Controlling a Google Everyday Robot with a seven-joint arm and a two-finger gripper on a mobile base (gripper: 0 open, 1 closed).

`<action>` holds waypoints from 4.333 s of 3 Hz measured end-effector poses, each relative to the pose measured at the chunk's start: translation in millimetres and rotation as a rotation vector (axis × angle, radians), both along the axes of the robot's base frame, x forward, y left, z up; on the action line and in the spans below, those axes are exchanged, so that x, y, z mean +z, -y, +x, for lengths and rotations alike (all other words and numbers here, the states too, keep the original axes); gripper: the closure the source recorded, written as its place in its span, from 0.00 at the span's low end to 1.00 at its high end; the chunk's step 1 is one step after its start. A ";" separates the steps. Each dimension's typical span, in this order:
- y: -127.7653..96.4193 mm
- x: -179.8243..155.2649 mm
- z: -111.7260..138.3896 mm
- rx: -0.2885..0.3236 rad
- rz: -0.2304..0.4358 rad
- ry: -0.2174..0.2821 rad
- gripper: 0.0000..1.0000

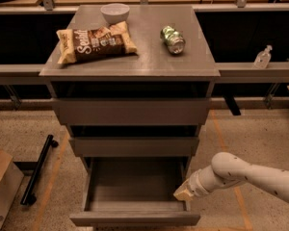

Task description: Close bottom drawer

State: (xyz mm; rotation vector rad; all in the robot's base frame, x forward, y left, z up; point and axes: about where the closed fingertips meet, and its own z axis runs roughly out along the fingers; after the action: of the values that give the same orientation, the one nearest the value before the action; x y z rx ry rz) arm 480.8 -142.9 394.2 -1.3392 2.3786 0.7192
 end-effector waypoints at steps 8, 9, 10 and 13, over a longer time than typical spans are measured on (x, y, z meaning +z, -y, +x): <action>32.7 -165.4 -50.9 -0.110 0.008 -0.319 1.00; 41.8 -179.3 -56.9 -0.139 0.010 -0.352 1.00; 48.0 -200.7 -53.8 -0.143 0.005 -0.402 1.00; 37.9 -208.5 10.3 -0.132 0.025 -0.315 1.00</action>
Offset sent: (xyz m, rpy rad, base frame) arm -0.0029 -0.0337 -0.1271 0.1100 0.1763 -0.1312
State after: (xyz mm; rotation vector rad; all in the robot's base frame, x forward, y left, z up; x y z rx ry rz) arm 491.1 -180.8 185.7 -1.1142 2.6584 0.9792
